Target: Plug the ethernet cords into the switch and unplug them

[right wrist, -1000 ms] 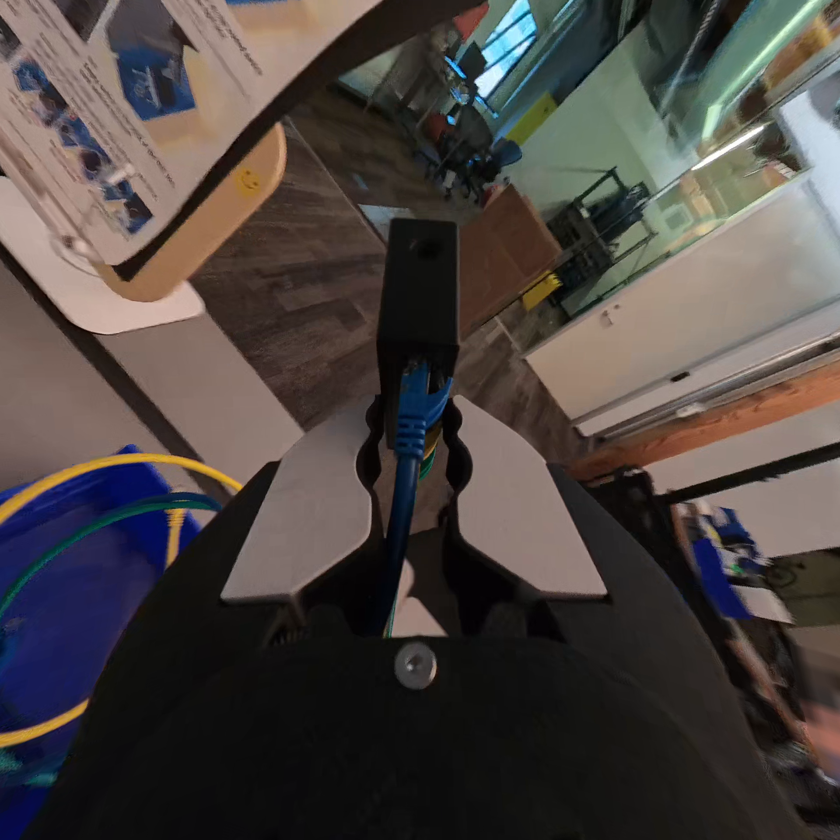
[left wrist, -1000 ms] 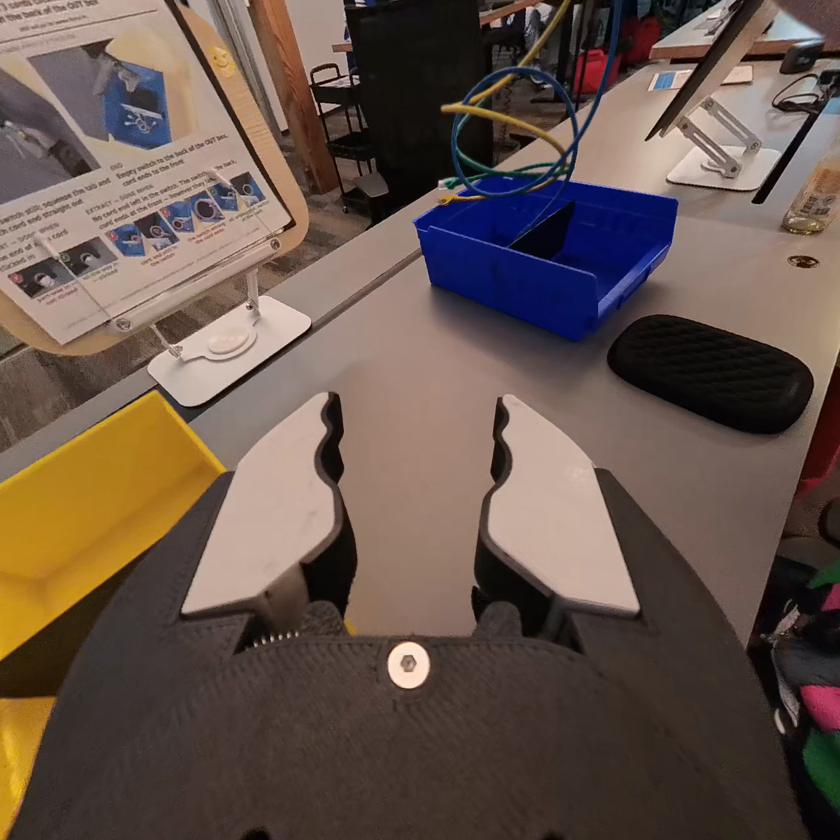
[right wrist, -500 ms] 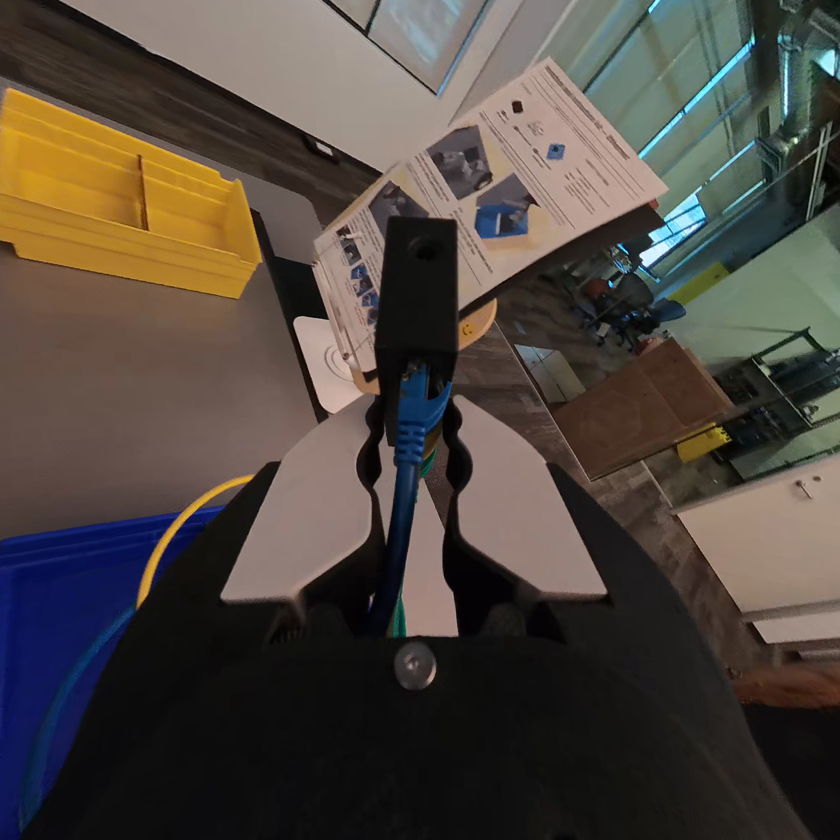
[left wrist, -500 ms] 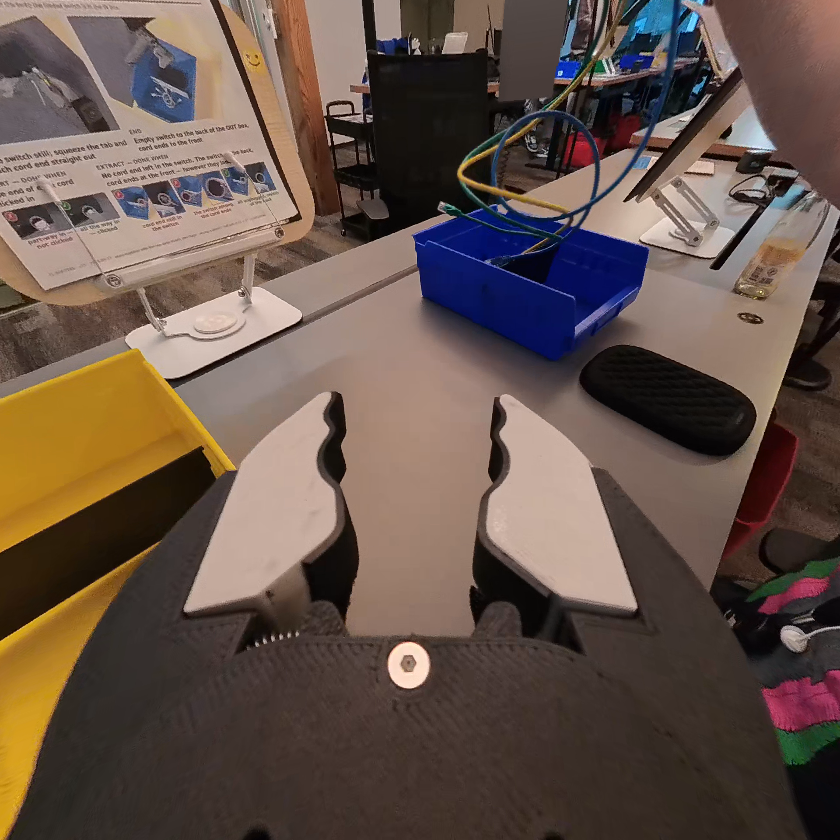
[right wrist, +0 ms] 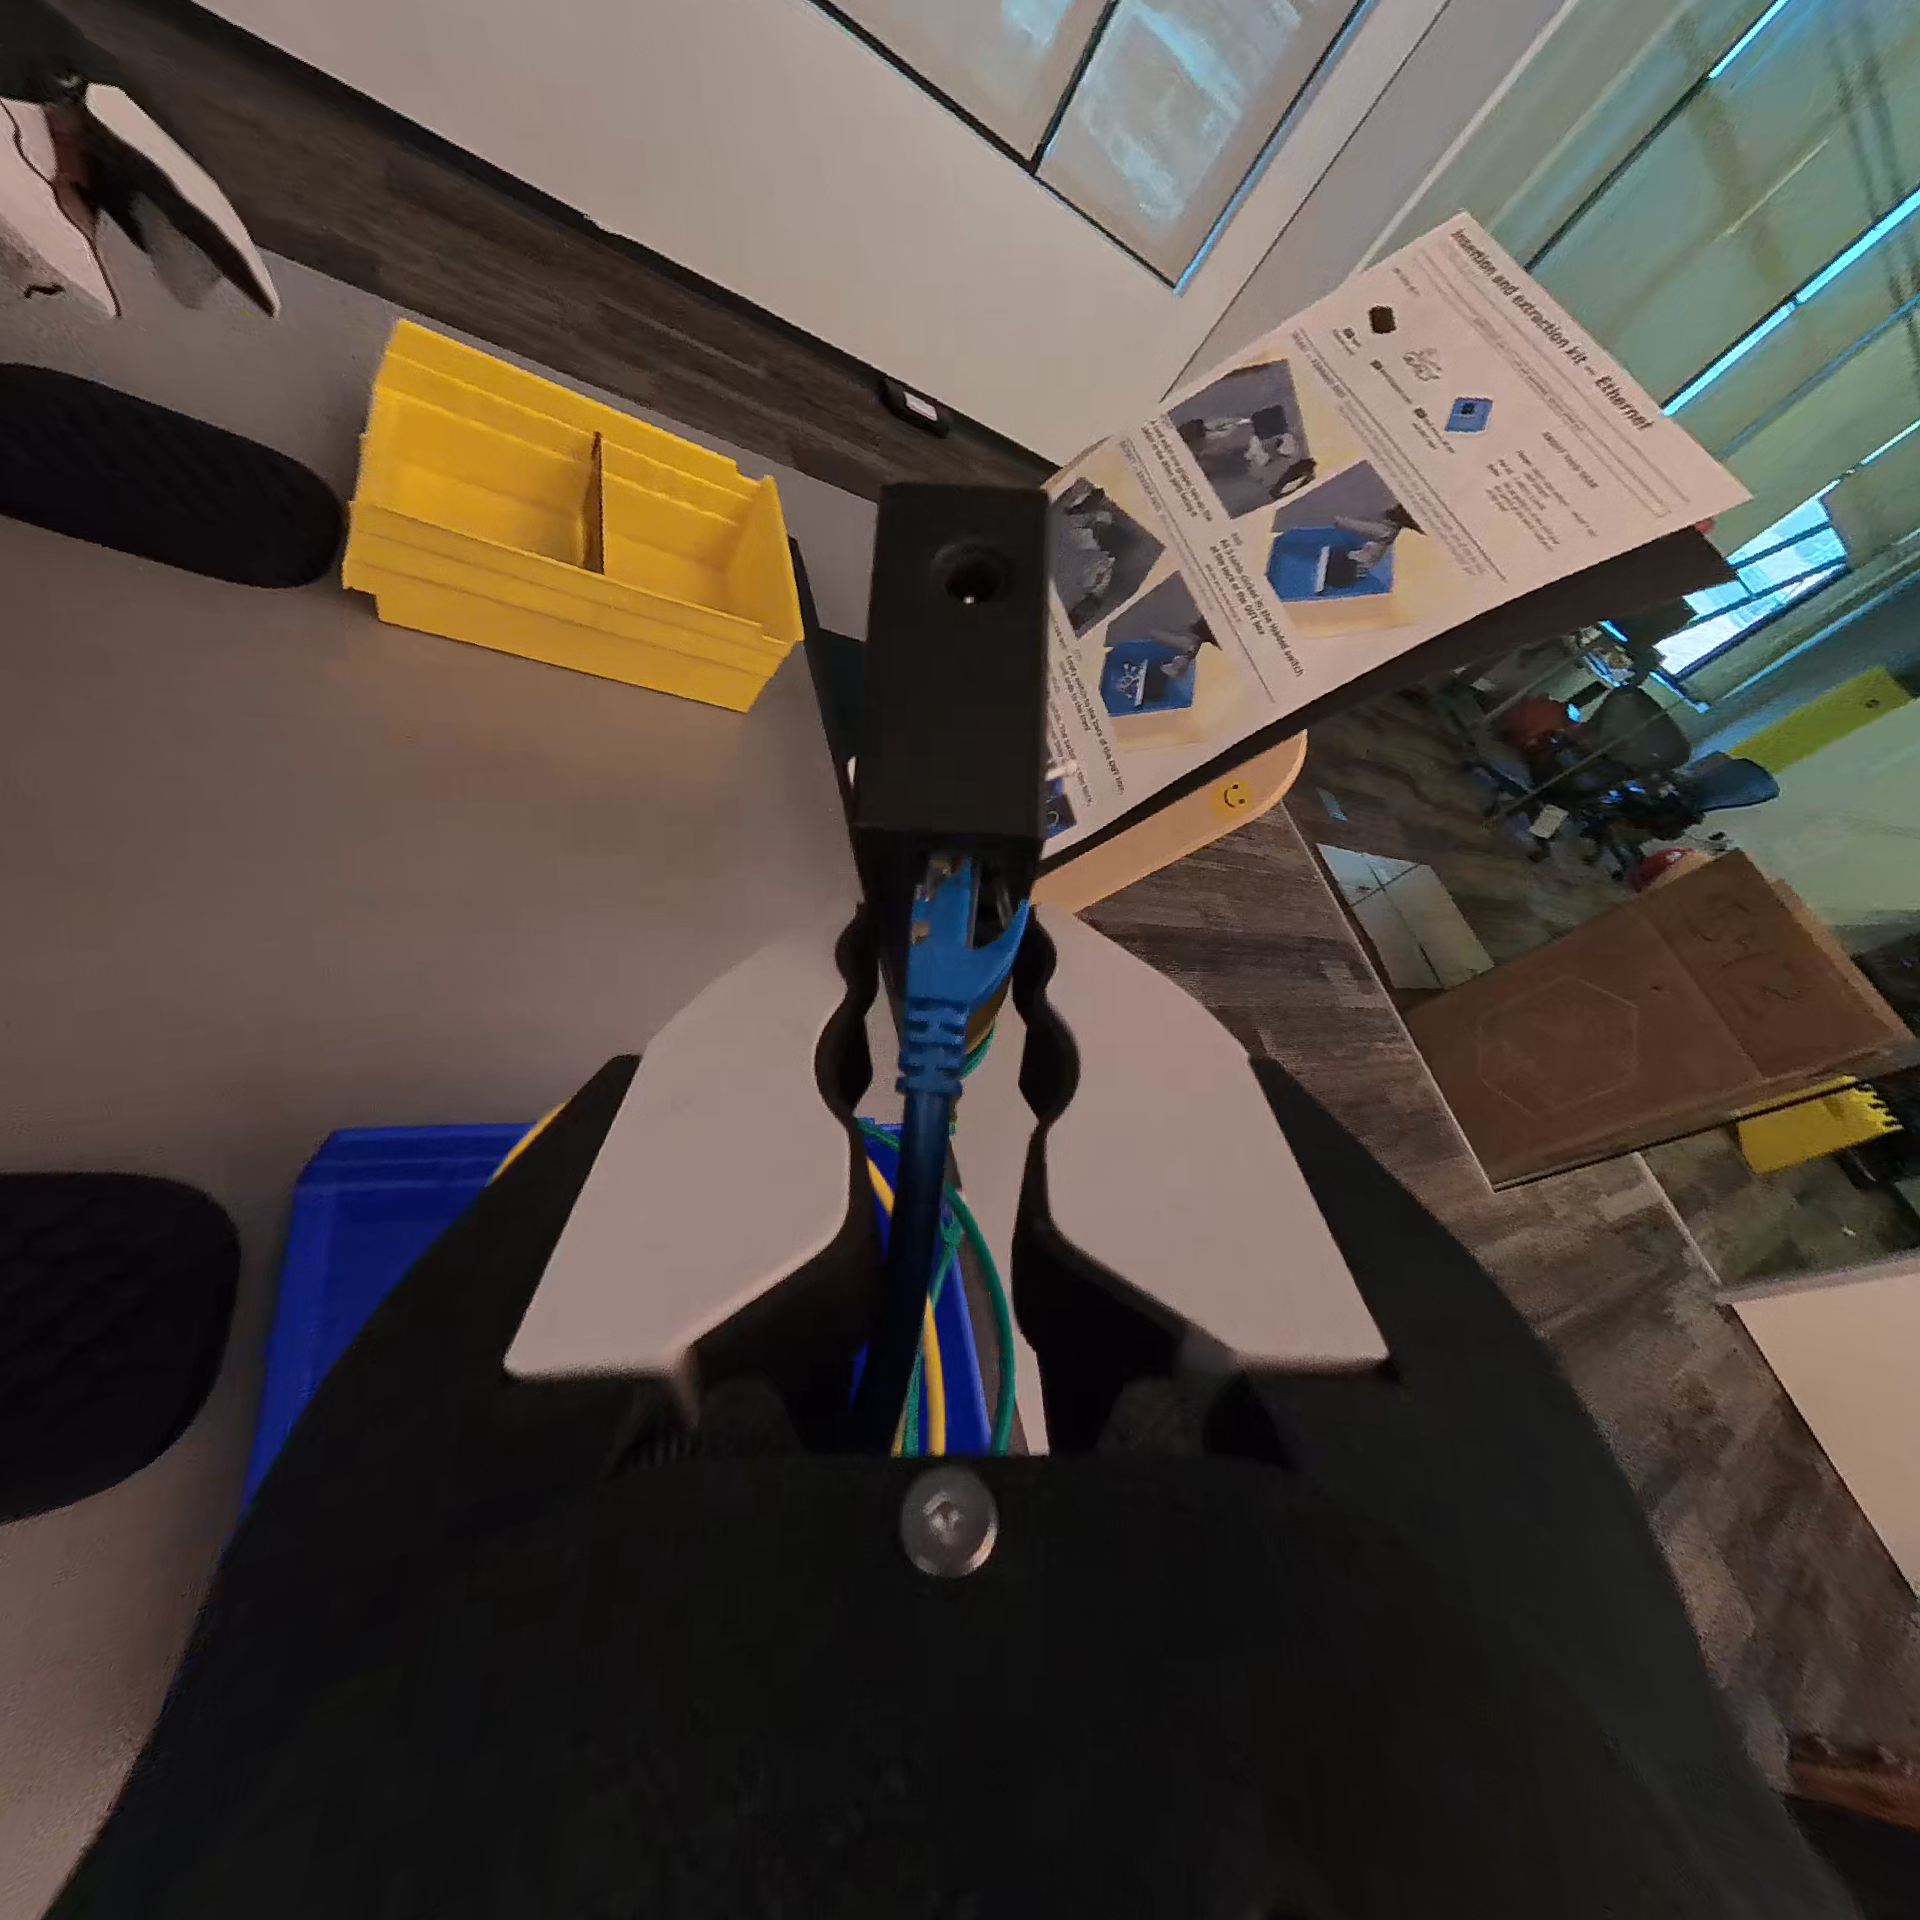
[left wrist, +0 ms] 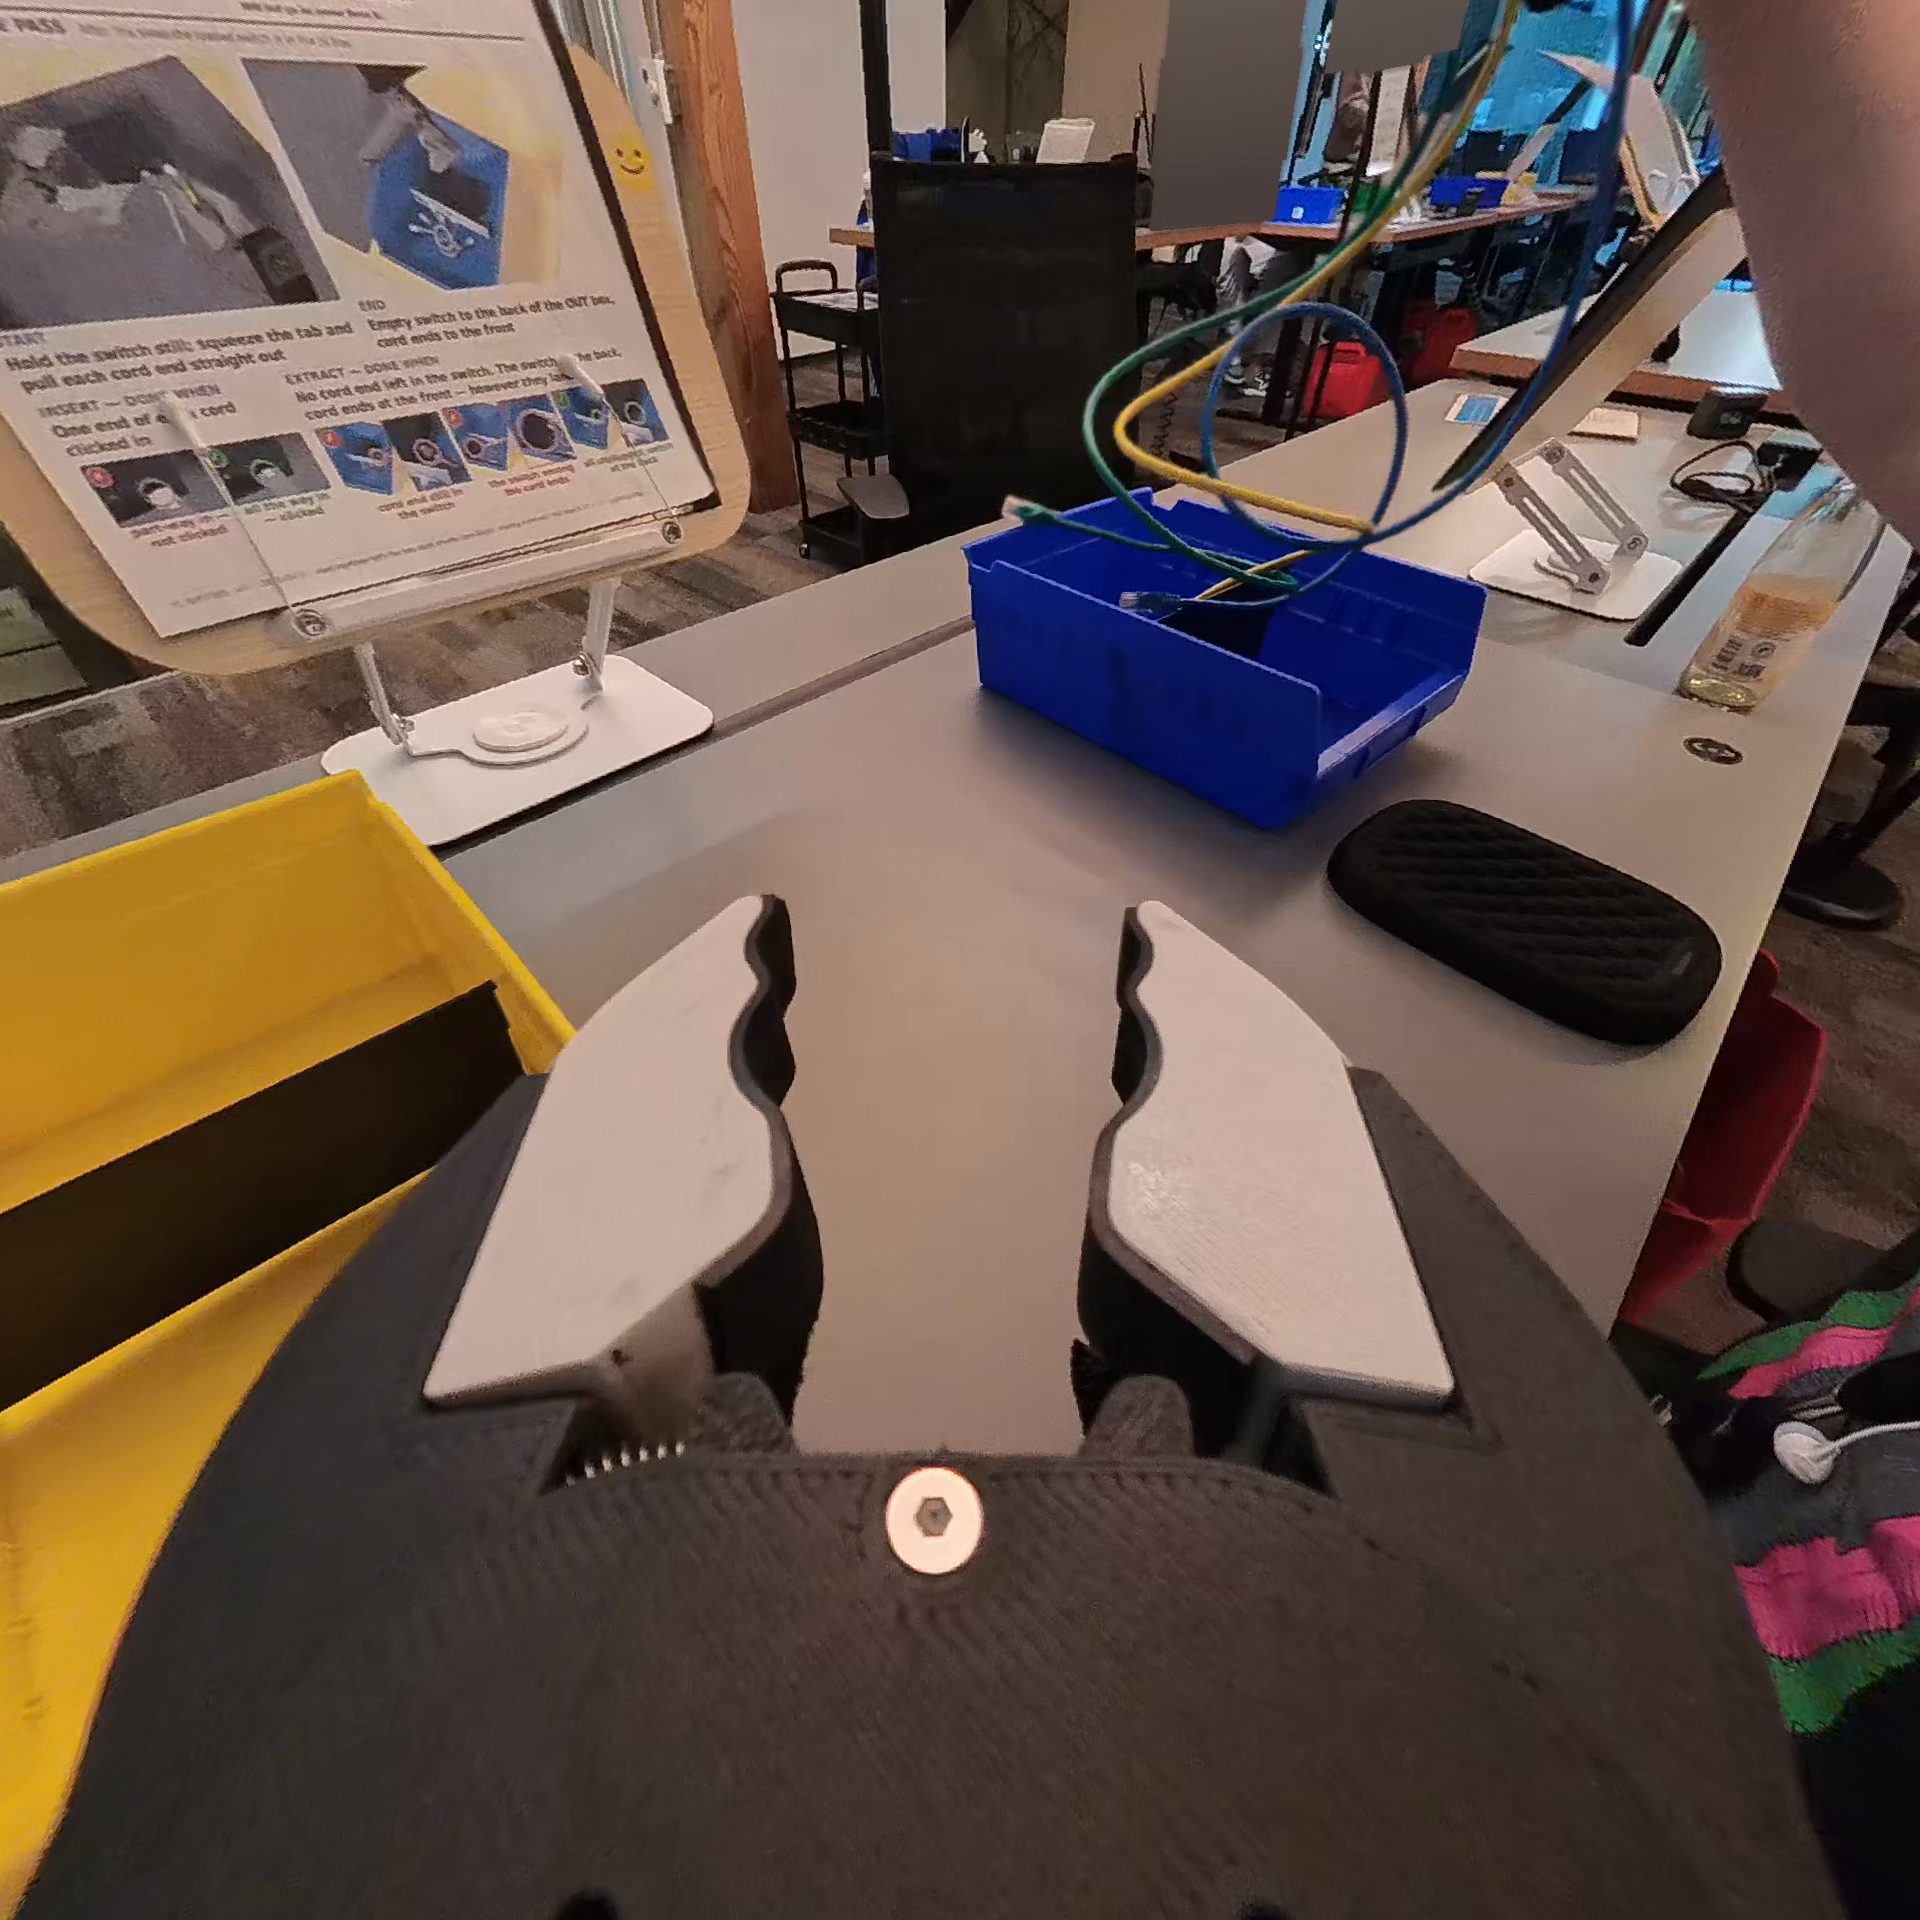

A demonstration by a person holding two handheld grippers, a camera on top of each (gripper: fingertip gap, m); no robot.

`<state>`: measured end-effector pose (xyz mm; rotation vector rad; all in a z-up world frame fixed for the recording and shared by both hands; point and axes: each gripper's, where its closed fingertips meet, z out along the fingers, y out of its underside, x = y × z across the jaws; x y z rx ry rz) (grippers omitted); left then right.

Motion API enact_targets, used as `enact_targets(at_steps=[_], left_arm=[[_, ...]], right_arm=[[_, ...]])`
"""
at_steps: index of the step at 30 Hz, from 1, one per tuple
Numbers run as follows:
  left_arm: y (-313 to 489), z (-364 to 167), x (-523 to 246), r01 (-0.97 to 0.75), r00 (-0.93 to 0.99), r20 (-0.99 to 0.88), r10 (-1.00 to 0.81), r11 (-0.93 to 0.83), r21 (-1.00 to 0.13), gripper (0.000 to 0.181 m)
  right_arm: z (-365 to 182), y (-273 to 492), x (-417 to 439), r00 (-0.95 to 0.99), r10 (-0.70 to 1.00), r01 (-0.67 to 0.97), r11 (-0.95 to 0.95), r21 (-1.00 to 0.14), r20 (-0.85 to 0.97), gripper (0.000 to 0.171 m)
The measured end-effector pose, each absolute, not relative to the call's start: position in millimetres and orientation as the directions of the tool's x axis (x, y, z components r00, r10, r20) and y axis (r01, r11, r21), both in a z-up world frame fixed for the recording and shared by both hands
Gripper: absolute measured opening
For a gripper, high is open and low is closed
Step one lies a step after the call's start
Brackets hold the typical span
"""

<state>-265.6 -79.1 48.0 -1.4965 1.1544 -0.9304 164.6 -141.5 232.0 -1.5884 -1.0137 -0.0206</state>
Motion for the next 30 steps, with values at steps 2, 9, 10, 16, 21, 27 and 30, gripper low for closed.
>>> enact_targets(at_steps=[2, 9, 10, 16, 21, 27, 30], left_arm=[[-77.8, 48.2, -267.3, -0.199, 0.253, 0.017, -0.967, -0.069, -0.978, 0.059], [-76.9, 43.8, -265.1, -0.209, 0.256, 0.022, -0.966, -0.077, -0.975, 0.059], [-77.1, 43.3, -264.5, -0.212, 0.257, 0.019, -0.966, -0.075, -0.974, 0.059], [-77.3, 40.4, -263.0, -0.222, 0.268, 0.017, -0.963, -0.079, -0.972, 0.058], [-72.5, 38.3, -268.7, -0.248, 0.295, 0.005, -0.956, -0.081, -0.965, 0.058], [-66.2, 34.8, -272.3, -0.256, 0.304, 0.018, -0.952, -0.1, -0.961, 0.058], [-64.6, 31.9, -268.9, -0.256, 0.297, 0.03, -0.954, -0.11, -0.96, 0.058]], right_arm=[[228.7, -144.1, 167.9, 0.625, 0.596, 0.597, 0.052, -0.801, 0.504, 0.027], [231.7, -106.6, 206.1, 0.681, 0.463, 0.66, -0.051, -0.75, 0.568, 0.027], [232.3, -93.5, 217.2, 0.682, 0.407, 0.689, -0.081, -0.72, 0.608, 0.027], [203.3, -26.5, 239.9, 0.507, 0.335, 0.862, -0.169, -0.479, 0.794, 0.027], [166.7, -1.3, 214.9, 0.446, 0.429, 0.885, -0.077, -0.46, 0.786, 0.026], [134.0, -22.9, 199.7, 0.561, 0.528, 0.768, -0.044, -0.639, 0.637, 0.026], [120.7, -38.8, 201.5, 0.601, 0.558, 0.722, -0.071, -0.688, 0.573, 0.026]])
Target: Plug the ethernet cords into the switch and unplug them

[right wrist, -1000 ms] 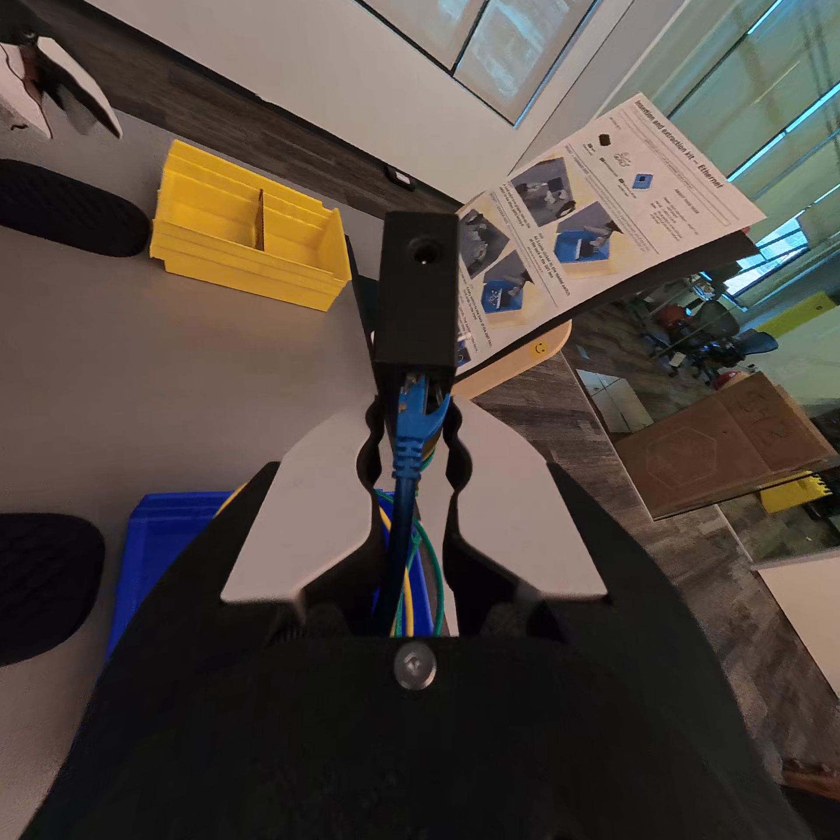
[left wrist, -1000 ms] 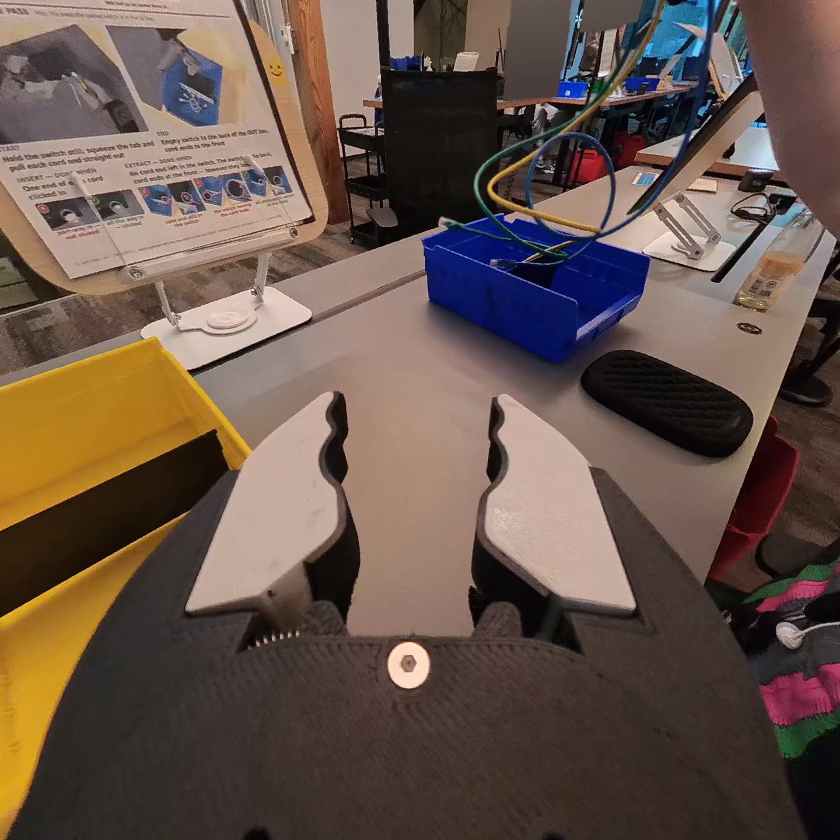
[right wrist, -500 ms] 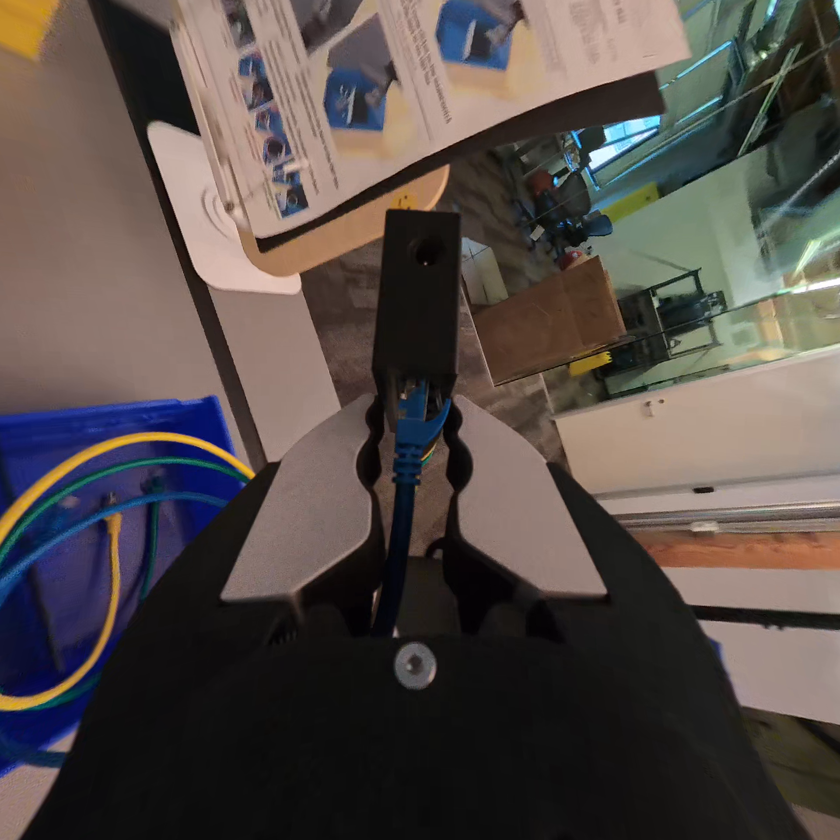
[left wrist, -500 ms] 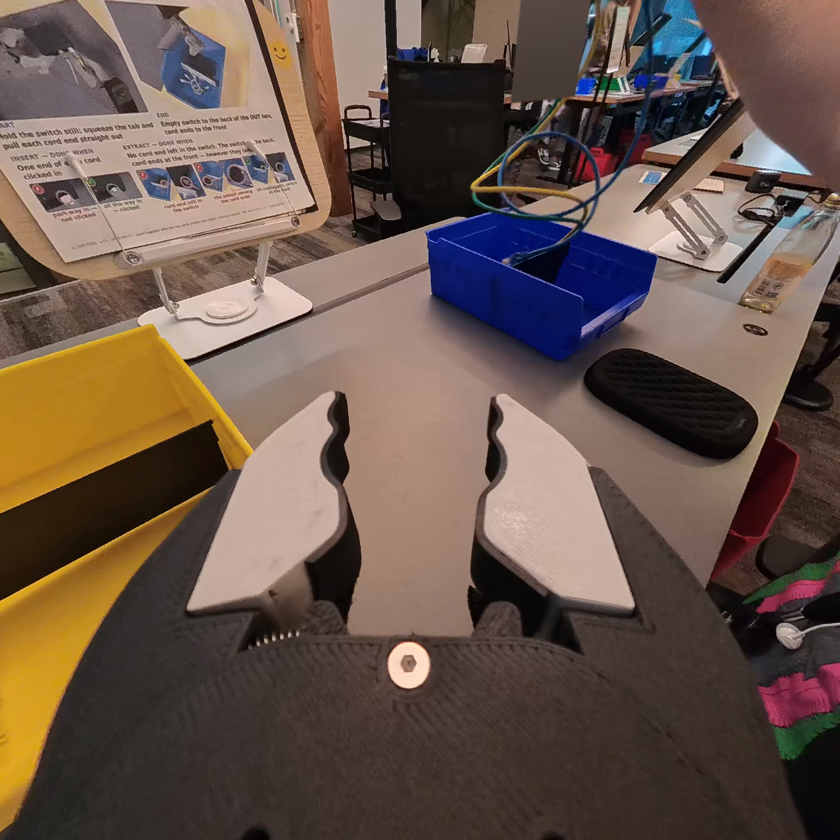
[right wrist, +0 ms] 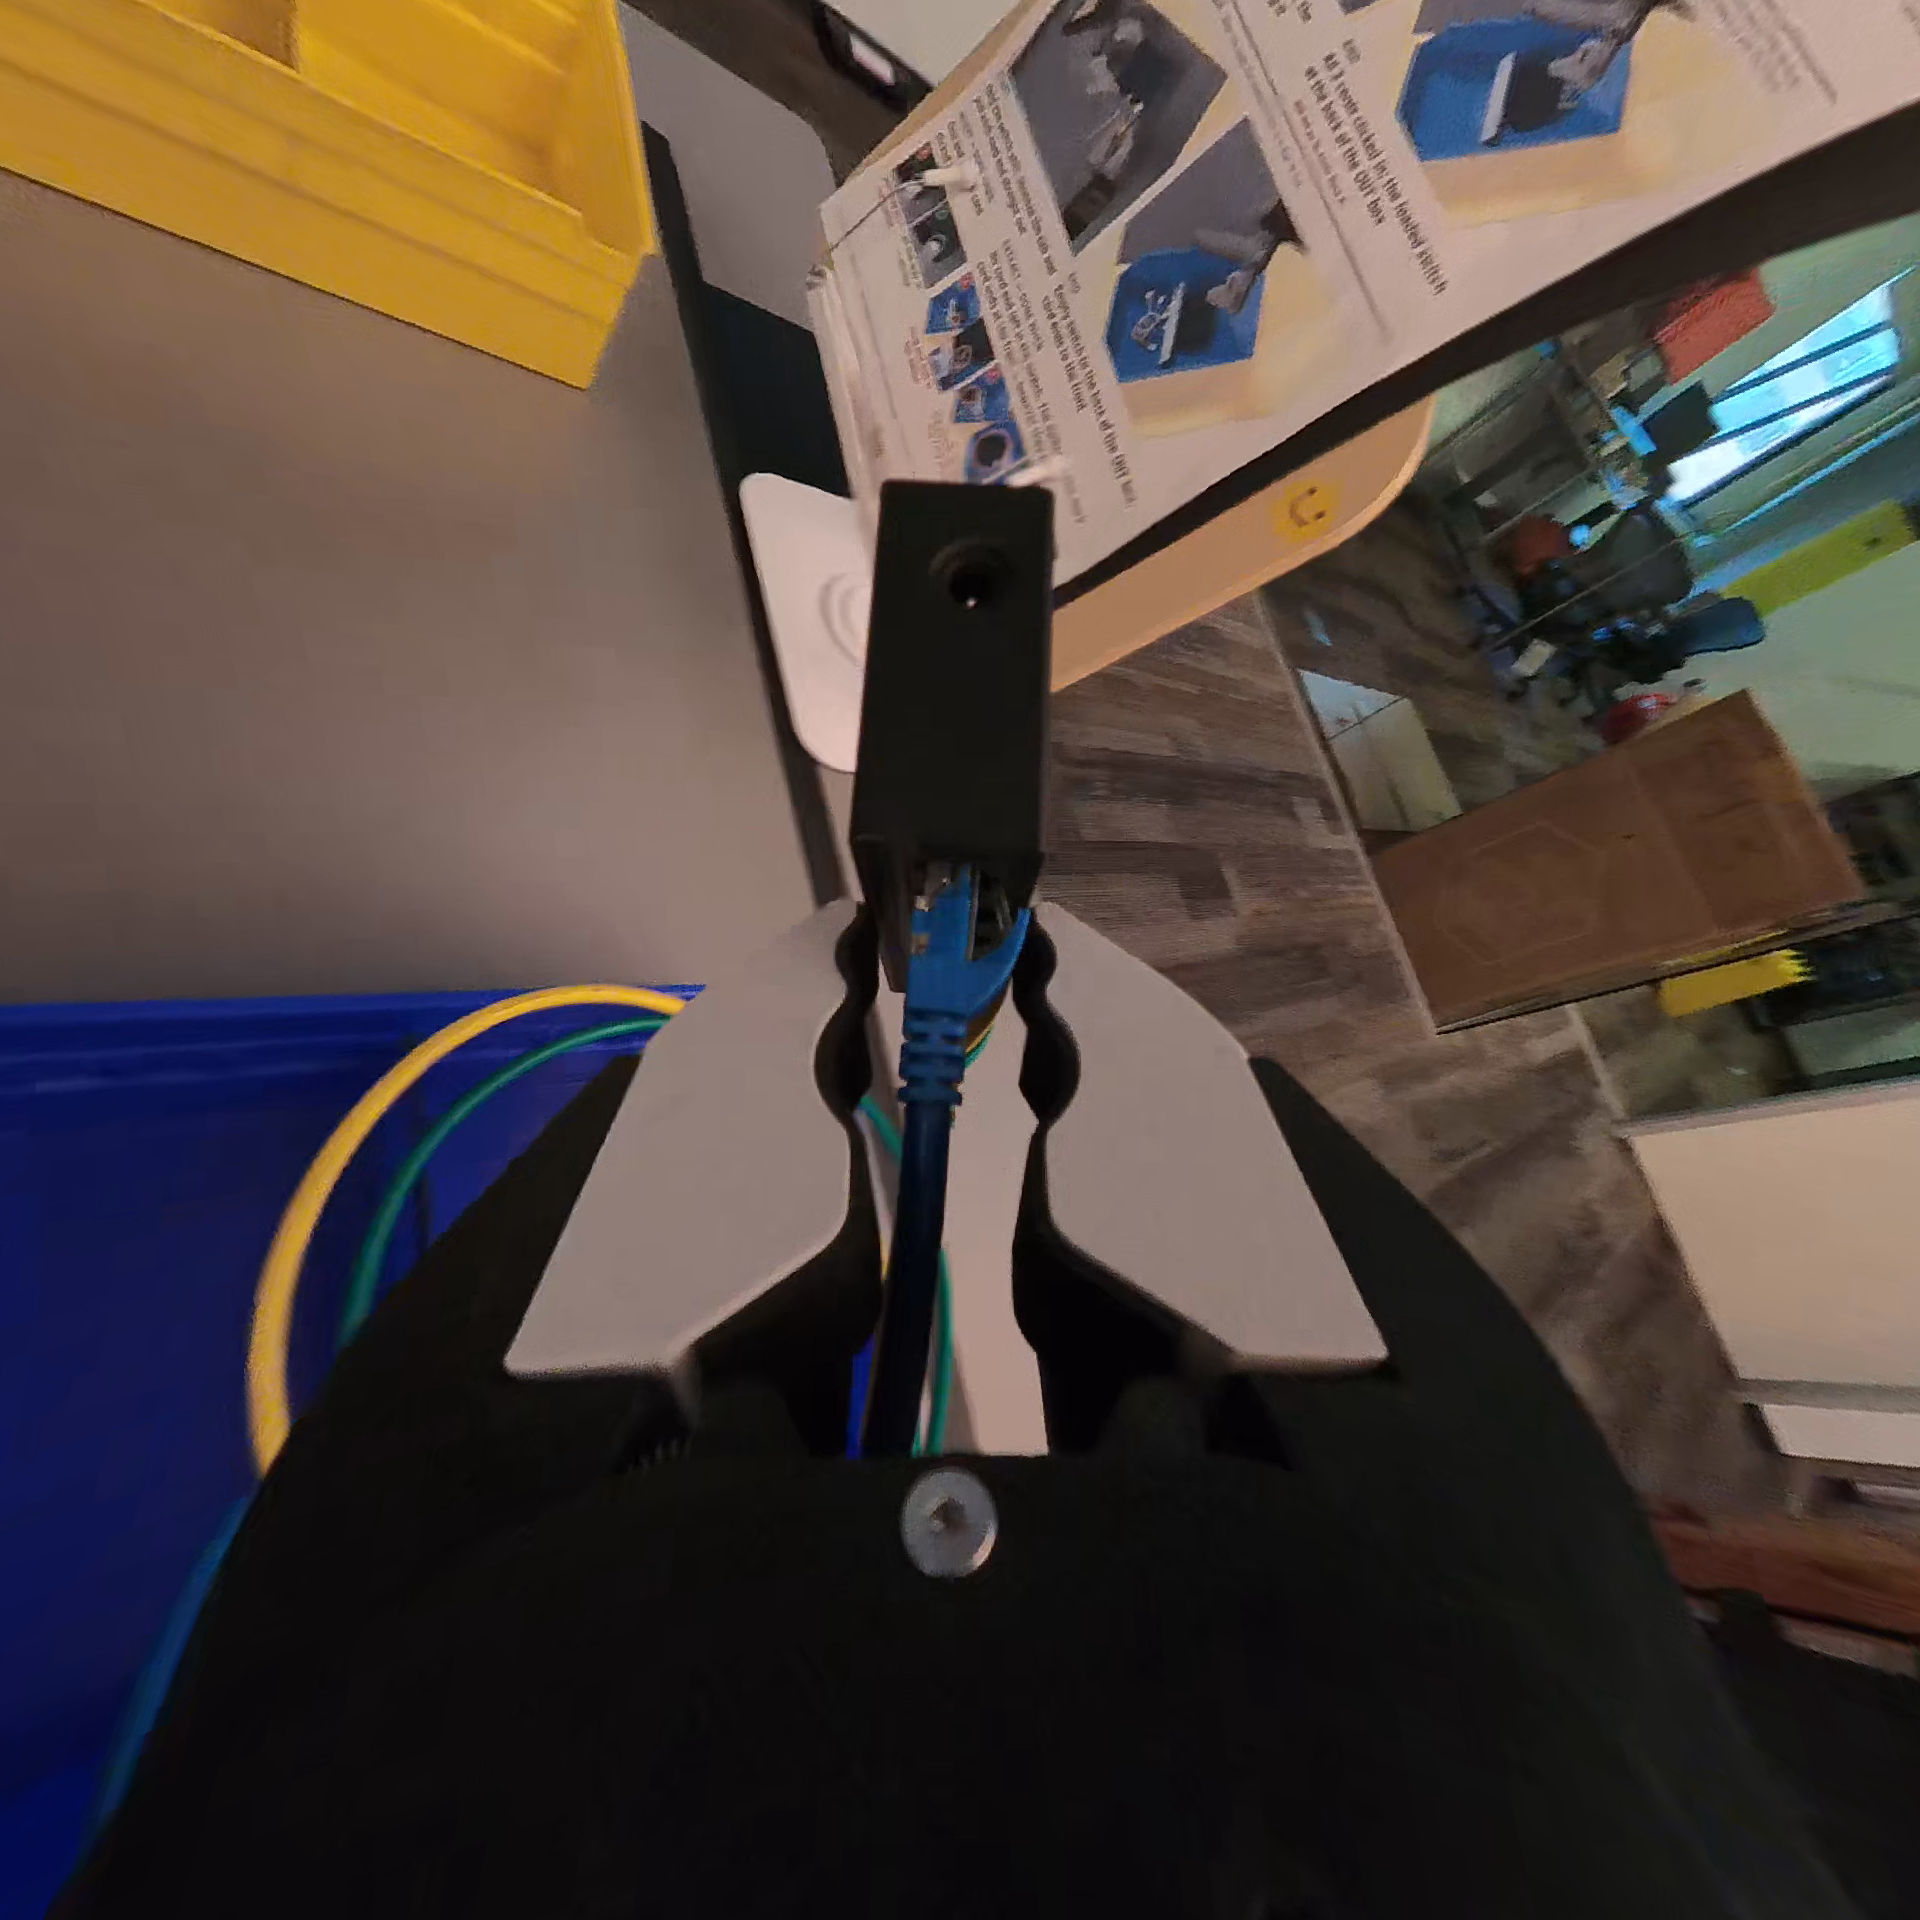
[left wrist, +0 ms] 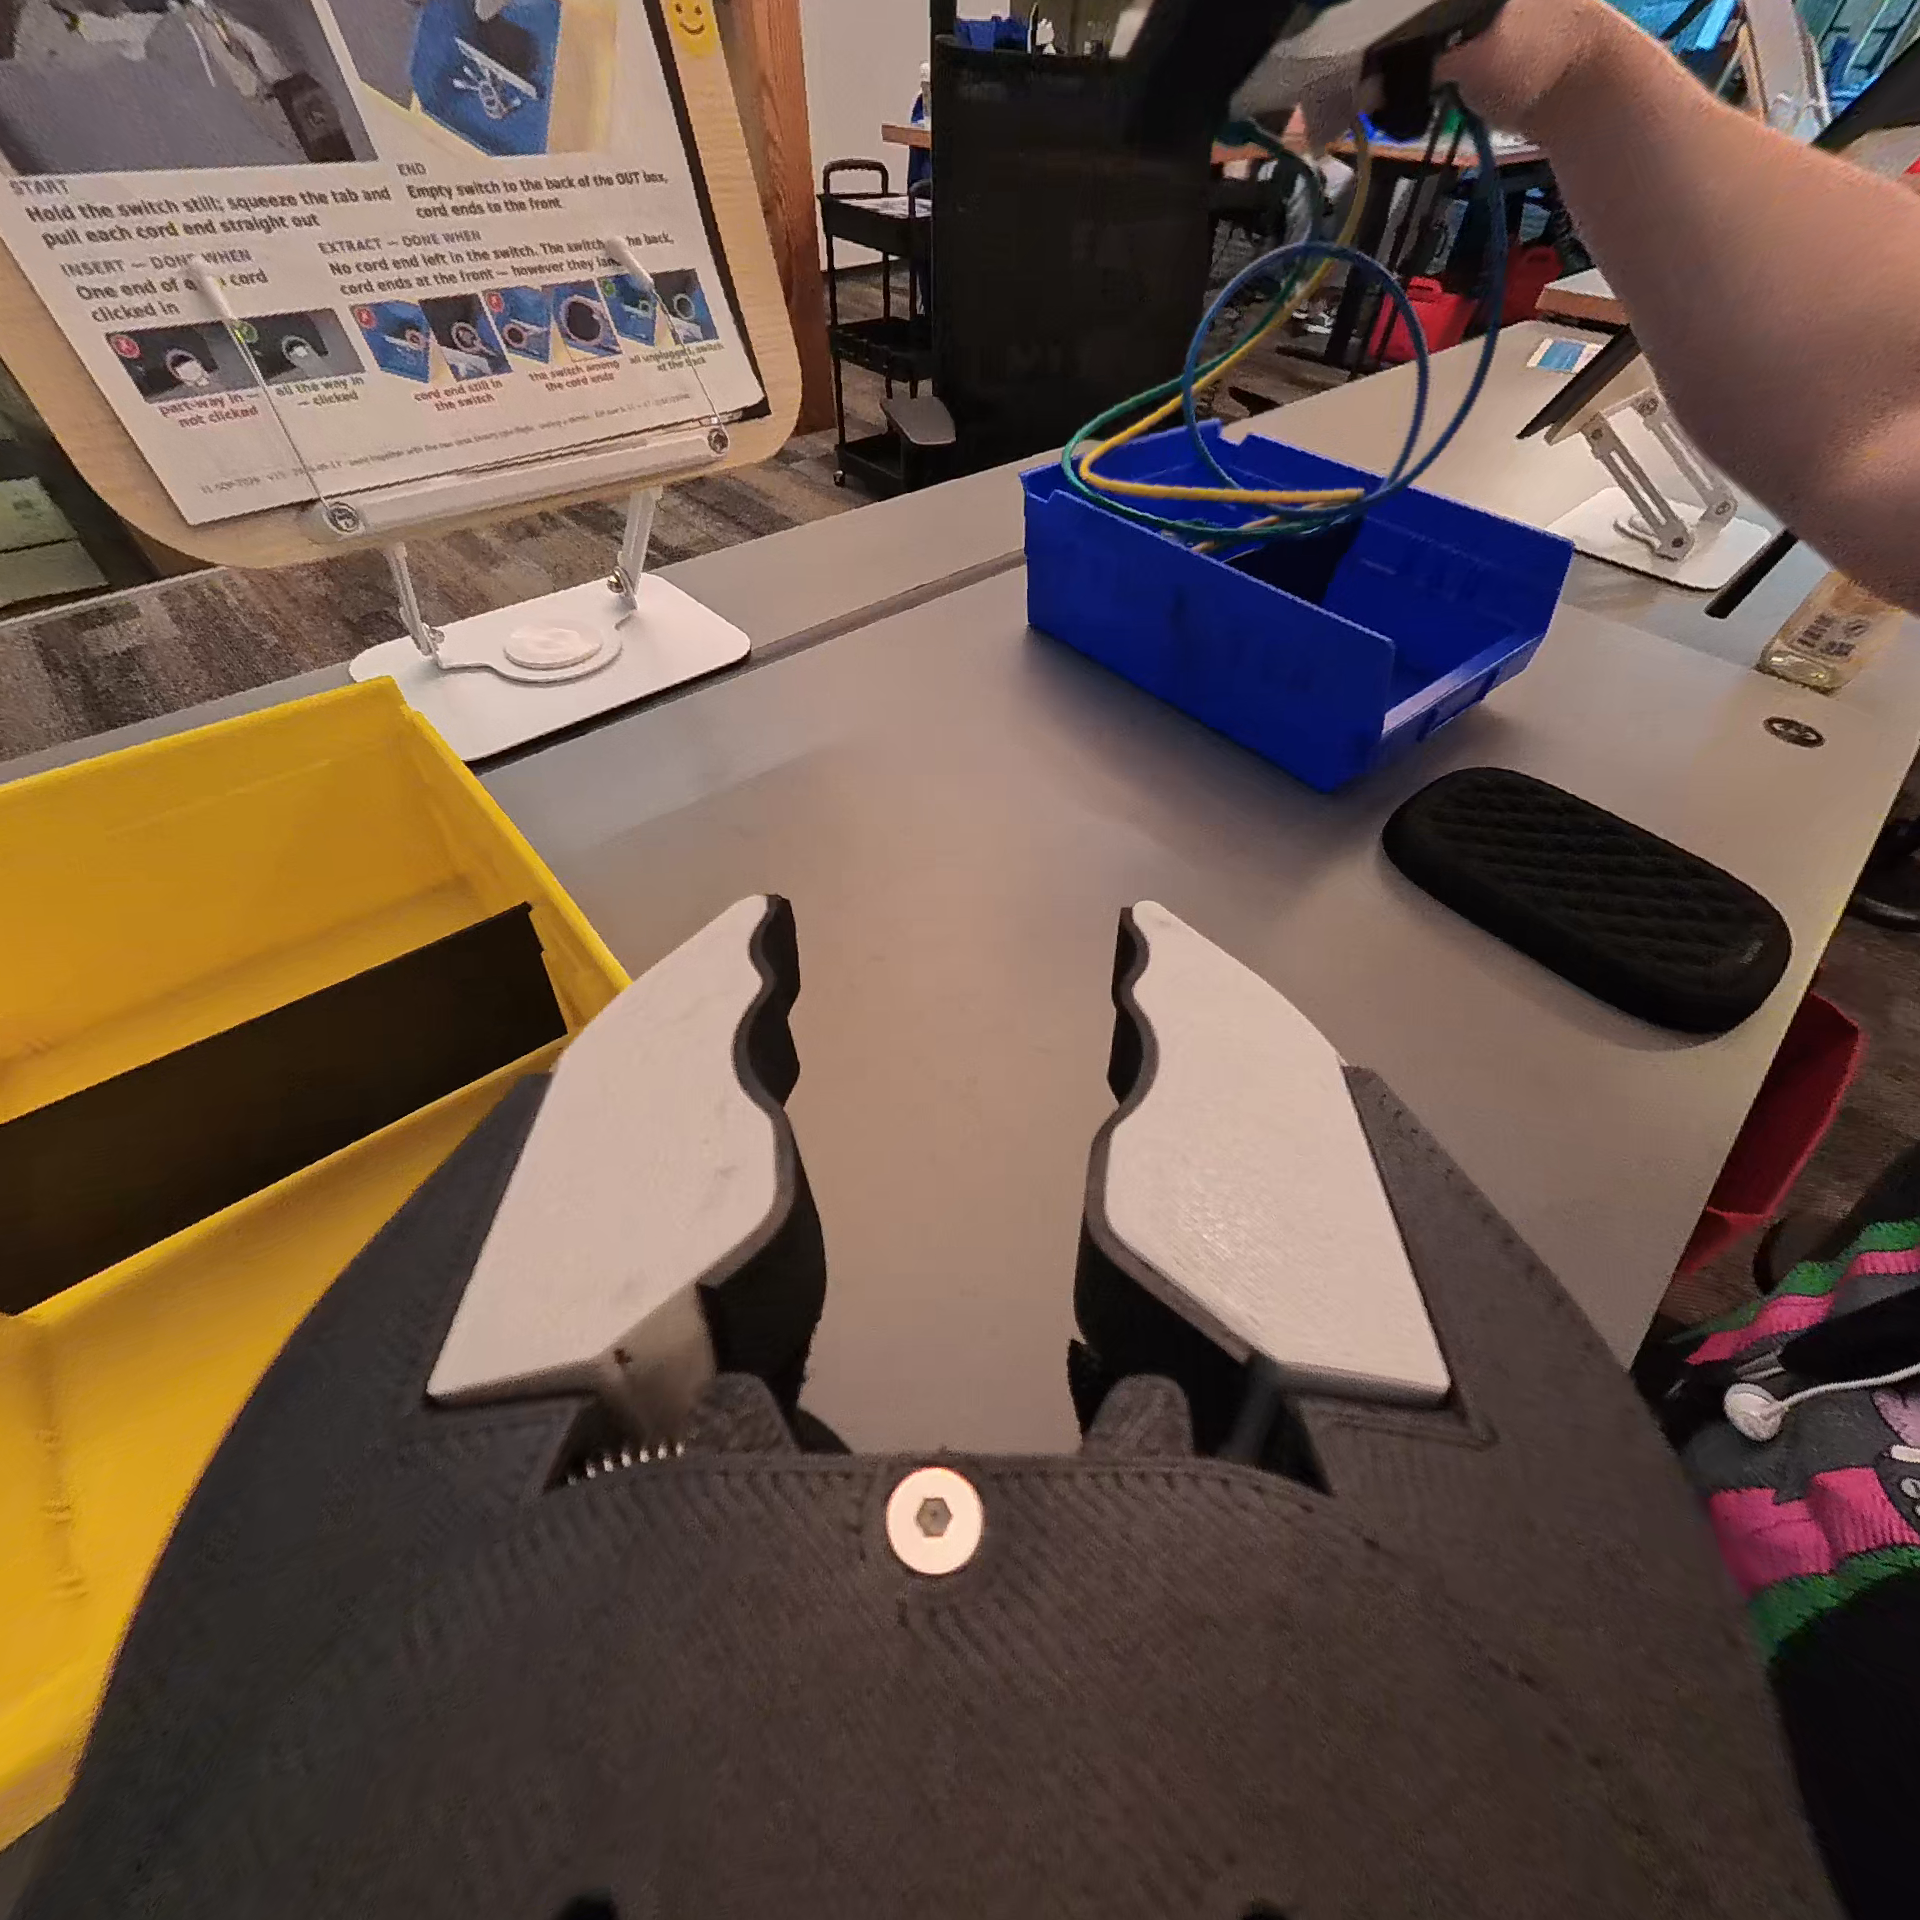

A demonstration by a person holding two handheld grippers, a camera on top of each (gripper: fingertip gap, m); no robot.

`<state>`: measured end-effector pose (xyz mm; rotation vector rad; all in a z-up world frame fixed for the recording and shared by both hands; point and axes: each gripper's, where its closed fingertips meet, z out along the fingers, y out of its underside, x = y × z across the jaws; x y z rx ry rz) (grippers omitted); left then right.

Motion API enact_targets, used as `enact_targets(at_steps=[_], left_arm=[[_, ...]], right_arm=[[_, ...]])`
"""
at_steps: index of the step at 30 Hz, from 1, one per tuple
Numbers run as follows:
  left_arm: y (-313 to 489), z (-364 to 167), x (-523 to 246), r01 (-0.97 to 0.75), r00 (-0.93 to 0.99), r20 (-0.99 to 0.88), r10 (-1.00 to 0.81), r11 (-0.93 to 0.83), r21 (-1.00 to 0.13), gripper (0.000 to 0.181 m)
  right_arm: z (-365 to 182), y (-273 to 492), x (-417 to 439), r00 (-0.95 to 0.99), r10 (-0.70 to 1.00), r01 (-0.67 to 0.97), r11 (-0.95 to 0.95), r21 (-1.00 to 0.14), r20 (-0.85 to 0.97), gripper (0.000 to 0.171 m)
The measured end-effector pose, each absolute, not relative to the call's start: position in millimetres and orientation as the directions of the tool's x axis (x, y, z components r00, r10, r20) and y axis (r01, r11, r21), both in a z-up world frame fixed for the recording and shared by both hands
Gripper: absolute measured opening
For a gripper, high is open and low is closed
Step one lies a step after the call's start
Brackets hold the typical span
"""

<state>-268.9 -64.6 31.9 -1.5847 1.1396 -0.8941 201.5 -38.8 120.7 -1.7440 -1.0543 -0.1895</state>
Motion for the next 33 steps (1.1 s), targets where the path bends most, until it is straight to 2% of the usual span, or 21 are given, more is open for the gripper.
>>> enact_targets(at_steps=[7, 10, 14, 17, 20, 25, 33], left_arm=[[-70.1, 29.1, -253.5, -0.25, 0.258, 0.052, -0.965, -0.119, -0.961, 0.057], [-74.7, 30.3, -247.4, -0.25, 0.243, 0.049, -0.969, -0.112, -0.962, 0.057], [-79.3, 31.2, -242.9, -0.258, 0.233, 0.039, -0.972, -0.101, -0.961, 0.057], [-81.6, 29.7, -242.2, -0.271, 0.23, 0.03, -0.973, -0.094, -0.958, 0.057], [-82.4, 28.3, -242.8, -0.279, 0.232, 0.026, -0.972, -0.092, -0.956, 0.057], [-82.8, 27.3, -243.8, -0.282, 0.23, 0.026, -0.973, -0.092, -0.955, 0.057], [-84.2, 22.6, -241.6, -0.283, 0.219, 0.035, -0.975, -0.098, -0.954, 0.057]], right_arm=[[81.7, -59.6, 197.5, 0.653, 0.714, 0.579, -0.254, -0.774, 0.254, 0.026], [76.2, -53.5, 190.0, 0.658, 0.745, 0.465, -0.285, -0.838, 0.112, 0.026], [32.9, -28.9, 220.0, 0.692, 0.689, 0.576, -0.347, -0.74, 0.215, 0.026], [12.3, -19.2, 222.8, 0.727, 0.683, 0.468, -0.421, -0.777, 0.067, 0.027], [-23.9, -16.0, 238.9, 0.756, 0.653, 0.498, -0.523, -0.692, 0.051, 0.028], [-27.4, -21.4, 227.9, 0.729, 0.684, 0.467, -0.532, -0.706, -0.033, 0.028], [-50.6, -30.8, 214.3, 0.697, 0.712, 0.549, -0.607, -0.575, -0.085, 0.028]])
